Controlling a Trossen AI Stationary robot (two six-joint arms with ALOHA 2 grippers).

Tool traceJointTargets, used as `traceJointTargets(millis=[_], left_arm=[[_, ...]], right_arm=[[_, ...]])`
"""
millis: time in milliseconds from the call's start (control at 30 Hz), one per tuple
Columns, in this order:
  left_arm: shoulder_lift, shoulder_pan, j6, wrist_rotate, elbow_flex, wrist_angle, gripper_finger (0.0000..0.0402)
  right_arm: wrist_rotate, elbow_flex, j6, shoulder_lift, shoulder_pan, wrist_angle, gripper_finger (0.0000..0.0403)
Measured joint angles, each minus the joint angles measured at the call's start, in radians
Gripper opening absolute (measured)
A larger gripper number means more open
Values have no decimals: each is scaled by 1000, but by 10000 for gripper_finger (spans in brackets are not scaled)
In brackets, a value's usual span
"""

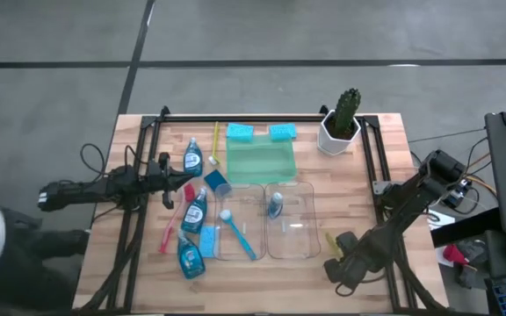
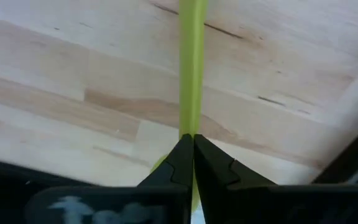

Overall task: Pick & Place Kitchen Sink Supplies
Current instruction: Put the yellow toilet brush into the left transparent bin

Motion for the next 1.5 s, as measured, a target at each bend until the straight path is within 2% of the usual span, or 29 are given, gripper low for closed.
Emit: traceJointTargets(millis=[200,333,500,600,867,1000,1233,1500], left_arm=[[0,0,0,0,0,0,0],[0,0,0,0,0,0,0],[0,0,0,0,0,0,0],[0,0,0,0,0,0,0],[0,0,0,0,0,0,0],[0,0,0,0,0,0,0],[0,0,0,0,0,0,0],[0,0,0,0,0,0,0]], right_arm=[[7,16,-3,-84,0,-46,8],[50,11,34,-138,0,-63,8],[106,-8,56,-138,0,-60,18],[105,-25,51,-120,0,-16,49],[50,-45,25,-27,5,35,173],[39,-45,21,24,6,51,202],[-29,-45,-11,94,13,86,195],[-28,-53,-19,132,22,122,170]])
